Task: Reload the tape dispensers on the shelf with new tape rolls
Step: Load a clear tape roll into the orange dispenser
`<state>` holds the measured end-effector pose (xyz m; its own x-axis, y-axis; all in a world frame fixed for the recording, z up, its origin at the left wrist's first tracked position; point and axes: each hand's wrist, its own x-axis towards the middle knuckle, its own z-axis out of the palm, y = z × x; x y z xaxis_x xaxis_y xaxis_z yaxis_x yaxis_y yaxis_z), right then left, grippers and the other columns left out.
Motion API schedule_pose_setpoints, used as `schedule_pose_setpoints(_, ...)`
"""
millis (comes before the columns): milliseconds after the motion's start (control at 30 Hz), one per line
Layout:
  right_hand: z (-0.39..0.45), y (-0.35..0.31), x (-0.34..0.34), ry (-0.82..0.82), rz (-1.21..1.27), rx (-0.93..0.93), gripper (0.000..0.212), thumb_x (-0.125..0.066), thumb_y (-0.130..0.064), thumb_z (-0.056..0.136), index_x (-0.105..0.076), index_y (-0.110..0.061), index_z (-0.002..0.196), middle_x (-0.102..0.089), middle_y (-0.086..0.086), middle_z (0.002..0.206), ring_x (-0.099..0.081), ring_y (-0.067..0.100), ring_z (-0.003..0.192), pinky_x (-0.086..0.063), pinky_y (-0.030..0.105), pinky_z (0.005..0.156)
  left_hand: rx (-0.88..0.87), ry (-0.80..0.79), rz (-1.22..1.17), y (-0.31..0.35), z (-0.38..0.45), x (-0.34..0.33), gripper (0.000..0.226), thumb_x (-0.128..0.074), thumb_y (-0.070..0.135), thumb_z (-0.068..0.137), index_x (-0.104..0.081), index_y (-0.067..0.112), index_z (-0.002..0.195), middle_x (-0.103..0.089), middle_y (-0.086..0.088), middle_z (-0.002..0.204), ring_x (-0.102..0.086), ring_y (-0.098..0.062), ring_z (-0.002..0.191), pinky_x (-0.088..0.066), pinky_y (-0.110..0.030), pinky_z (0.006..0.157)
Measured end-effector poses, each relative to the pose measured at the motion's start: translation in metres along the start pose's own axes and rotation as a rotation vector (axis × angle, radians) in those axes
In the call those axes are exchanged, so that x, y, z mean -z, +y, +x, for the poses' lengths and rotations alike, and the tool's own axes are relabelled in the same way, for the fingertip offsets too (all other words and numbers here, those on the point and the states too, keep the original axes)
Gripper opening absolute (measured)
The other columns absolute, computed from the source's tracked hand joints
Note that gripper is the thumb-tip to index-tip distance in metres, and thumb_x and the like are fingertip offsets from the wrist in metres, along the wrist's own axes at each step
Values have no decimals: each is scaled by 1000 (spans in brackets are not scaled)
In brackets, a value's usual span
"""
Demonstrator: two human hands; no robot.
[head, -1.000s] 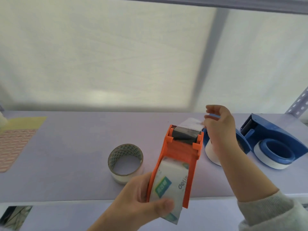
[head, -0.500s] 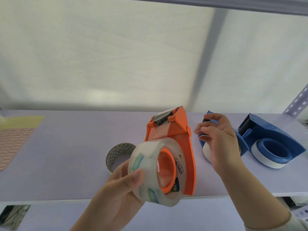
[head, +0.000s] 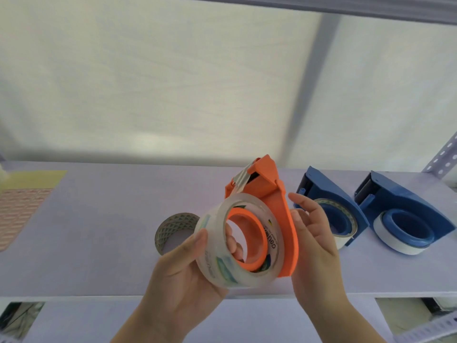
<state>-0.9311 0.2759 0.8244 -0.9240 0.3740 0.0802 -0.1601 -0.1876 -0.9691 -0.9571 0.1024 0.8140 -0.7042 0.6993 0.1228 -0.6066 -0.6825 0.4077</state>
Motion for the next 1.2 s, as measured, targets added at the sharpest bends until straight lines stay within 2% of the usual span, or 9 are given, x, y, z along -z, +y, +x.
schedule_pose_setpoints(233, -15, 8, 1, -215, 9, 28, 59, -49, -59, 88, -57, -17, 129, -66, 2, 125, -58, 19, 121, -42, 48, 106, 6, -7, -47, -3, 4, 4, 33, -42, 23, 97, -56, 1, 116, -70, -14, 102, -61, -26, 101, -44, -35, 98)
schedule_pose_setpoints(300, -21, 14, 0, -244, 68, -5, 64, -53, -66, 82, -57, -25, 131, -61, 0, 134, -52, 17, 129, -40, 36, 109, -21, 26, -1, -7, 6, 2, 28, -56, 25, 90, -63, 5, 109, -72, -10, 93, -64, -22, 93, -47, -34, 94)
schedule_pose_setpoints(400, -24, 18, -4, -238, 115, -66, 71, -56, -74, 72, -60, -31, 128, -61, -3, 135, -51, 12, 131, -39, 28, 109, -91, 91, 52, -17, 11, -2, 30, -68, 27, 80, -67, 5, 101, -73, -11, 88, -68, -22, 87, -54, -36, 87)
schedule_pose_setpoints(500, -21, 19, -3, -143, 169, -111, 84, -63, -78, 60, -62, -24, 125, -65, 0, 130, -56, 14, 126, -37, 38, 110, -86, 139, 186, -23, 16, -6, 41, -49, 36, 91, -64, 6, 114, -70, -12, 110, -65, -22, 107, -53, -37, 91)
schedule_pose_setpoints(633, -13, 18, 2, -37, 174, -85, 52, -50, -68, 77, -74, -32, 105, -72, -1, 117, -64, 14, 115, -38, 41, 106, -72, 309, 562, -26, 19, -6, 55, -51, 48, 85, -63, 4, 117, -66, -17, 120, -60, -25, 115, -48, -40, 101)
schedule_pose_setpoints(733, -6, 19, 8, 16, 117, -36, 44, -36, -53, 86, -77, -39, 93, -76, -7, 102, -68, 7, 101, -43, 34, 98, -107, 481, 745, -27, 21, -2, 73, -63, 61, 73, -57, 4, 119, -64, -25, 106, -56, -26, 94, -44, -41, 85)
schedule_pose_setpoints(867, 0, 25, 10, 40, -53, -2, 53, -37, -62, 89, -67, -27, 115, -72, 2, 113, -64, 17, 112, -44, 40, 101, -139, 593, 821, -29, 22, 1, 47, -57, 52, 81, -65, 11, 104, -62, -14, 88, -53, -24, 81, -49, -44, 81)
schedule_pose_setpoints(1000, 8, 35, 9, -2, -184, 26, 61, -31, -67, 86, -60, -28, 123, -63, 9, 122, -58, 21, 119, -42, 47, 105, -51, 636, 912, -35, 20, 1, 60, -48, 68, 76, -69, 12, 86, -62, -10, 76, -54, -18, 77, -51, -47, 89)
schedule_pose_setpoints(1200, 19, 40, 5, -55, -234, 33, 54, -33, -60, 89, -61, -24, 118, -64, 8, 117, -59, 22, 115, -44, 46, 102, -81, 676, 1113, -35, 23, 9, 56, -49, 68, 70, -67, 22, 97, -70, -16, 100, -67, -22, 87, -54, -48, 88)
